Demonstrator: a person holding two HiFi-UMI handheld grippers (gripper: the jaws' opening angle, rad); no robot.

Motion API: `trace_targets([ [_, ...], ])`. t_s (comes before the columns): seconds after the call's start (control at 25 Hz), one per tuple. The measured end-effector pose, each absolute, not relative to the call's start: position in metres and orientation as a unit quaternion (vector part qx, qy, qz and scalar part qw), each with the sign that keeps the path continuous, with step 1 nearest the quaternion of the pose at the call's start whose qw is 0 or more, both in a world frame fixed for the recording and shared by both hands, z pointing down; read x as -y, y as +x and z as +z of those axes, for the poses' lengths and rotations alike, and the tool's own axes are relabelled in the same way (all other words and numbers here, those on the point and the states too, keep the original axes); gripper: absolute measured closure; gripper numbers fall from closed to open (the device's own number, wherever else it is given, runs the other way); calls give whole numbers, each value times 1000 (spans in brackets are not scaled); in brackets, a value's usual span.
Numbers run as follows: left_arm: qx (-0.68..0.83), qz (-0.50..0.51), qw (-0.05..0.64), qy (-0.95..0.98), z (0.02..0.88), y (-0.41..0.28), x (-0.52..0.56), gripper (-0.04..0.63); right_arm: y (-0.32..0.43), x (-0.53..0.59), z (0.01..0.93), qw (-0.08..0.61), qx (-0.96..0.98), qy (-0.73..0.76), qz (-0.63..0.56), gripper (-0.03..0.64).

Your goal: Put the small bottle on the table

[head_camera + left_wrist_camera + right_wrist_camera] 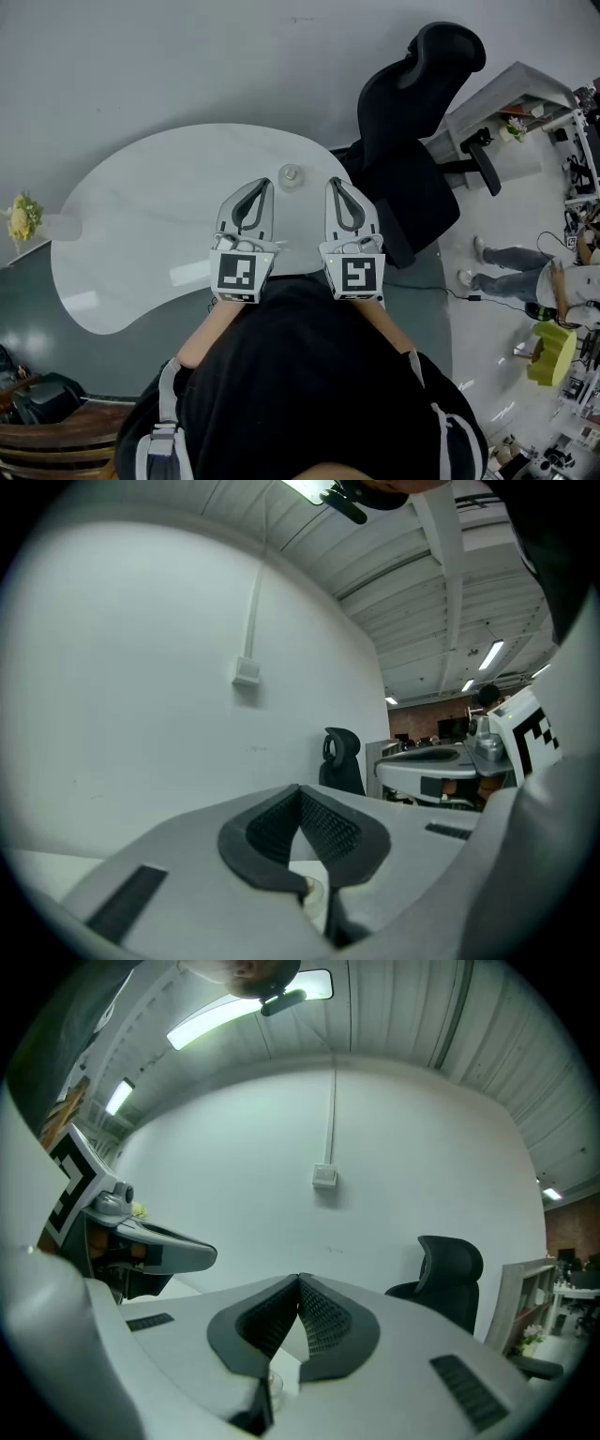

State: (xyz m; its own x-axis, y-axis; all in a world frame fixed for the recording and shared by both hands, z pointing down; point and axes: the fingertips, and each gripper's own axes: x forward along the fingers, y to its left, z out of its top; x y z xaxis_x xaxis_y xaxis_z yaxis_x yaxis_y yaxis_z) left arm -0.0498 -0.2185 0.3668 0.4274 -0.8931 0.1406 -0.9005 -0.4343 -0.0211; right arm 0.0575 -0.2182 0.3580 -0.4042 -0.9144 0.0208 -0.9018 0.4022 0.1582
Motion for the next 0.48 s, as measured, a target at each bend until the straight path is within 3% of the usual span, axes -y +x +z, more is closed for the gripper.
trace_targets([
  [0.48,531,64,20,845,365,-49,208,588,58,211,356,38,837,543,-57,597],
])
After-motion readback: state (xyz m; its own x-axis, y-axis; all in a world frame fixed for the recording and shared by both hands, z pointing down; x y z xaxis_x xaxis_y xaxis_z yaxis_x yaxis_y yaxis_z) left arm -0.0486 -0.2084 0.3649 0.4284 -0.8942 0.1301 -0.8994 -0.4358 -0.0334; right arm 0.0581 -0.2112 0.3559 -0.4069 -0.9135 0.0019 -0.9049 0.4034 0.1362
